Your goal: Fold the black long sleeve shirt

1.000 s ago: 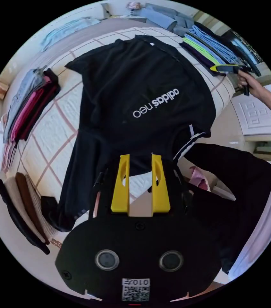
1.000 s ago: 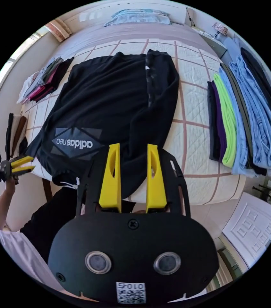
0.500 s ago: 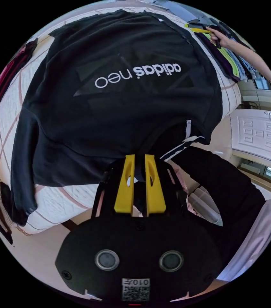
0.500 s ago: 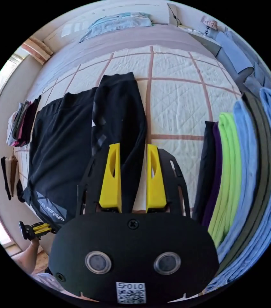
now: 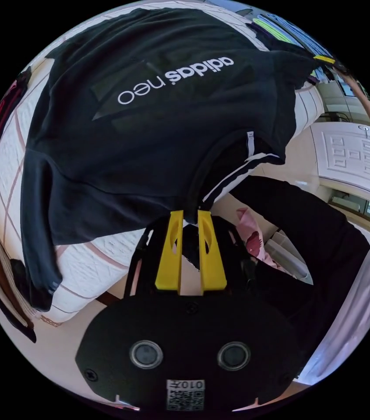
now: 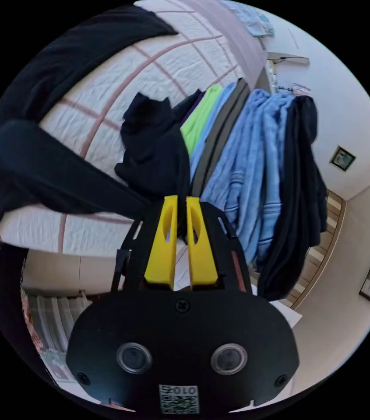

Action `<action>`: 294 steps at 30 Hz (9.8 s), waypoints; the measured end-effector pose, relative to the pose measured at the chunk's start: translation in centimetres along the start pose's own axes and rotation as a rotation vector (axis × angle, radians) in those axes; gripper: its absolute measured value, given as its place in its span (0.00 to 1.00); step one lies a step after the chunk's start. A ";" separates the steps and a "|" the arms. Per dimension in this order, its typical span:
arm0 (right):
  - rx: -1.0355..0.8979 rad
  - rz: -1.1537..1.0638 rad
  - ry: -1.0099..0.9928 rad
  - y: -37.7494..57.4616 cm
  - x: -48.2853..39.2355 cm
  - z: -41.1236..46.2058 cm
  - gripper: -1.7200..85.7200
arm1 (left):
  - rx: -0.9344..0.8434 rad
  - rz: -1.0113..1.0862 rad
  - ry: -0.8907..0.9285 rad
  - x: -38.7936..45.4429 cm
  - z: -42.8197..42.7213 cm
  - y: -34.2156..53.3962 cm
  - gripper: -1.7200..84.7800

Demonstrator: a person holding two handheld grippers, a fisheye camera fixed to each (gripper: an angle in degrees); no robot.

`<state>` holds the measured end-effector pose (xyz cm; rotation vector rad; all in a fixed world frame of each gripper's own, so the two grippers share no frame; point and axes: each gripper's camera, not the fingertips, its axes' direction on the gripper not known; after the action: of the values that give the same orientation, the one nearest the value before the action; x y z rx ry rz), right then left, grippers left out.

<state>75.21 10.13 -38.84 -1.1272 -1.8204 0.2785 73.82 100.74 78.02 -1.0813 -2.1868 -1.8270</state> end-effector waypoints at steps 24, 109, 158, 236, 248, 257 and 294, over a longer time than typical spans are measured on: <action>0.520 -0.831 -0.203 3.6 -13.7 -10.3 0.06 | -0.023 0.621 -0.487 8.1 -4.0 -3.8 0.03; 0.700 0.103 -0.946 -16.1 28.3 0.9 0.07 | 0.613 -0.271 -0.036 -48.6 -39.6 -22.9 0.04; 0.764 -0.841 -0.356 12.1 -17.7 -11.3 0.12 | 0.185 0.855 -0.624 7.3 -2.6 4.7 0.11; 0.650 -0.180 -1.080 3.0 -2.9 -1.4 0.05 | 0.652 -0.071 -0.294 -3.1 -4.6 4.3 0.17; 0.665 0.069 -1.476 -11.8 -0.8 1.6 0.13 | 0.325 -0.059 -0.274 -2.1 -1.3 3.7 0.14; 0.441 0.136 -1.638 -20.8 -4.7 1.4 0.06 | 0.185 0.135 -0.372 -0.7 -2.7 2.6 0.03; 0.317 0.876 -1.038 4.4 1.8 25.7 0.10 | 0.472 0.088 0.092 -0.7 -13.2 0.4 0.02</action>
<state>56.82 20.79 -54.05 -1.6353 -1.8313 1.8704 69.89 88.66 81.67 -0.9483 -2.3023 -1.2030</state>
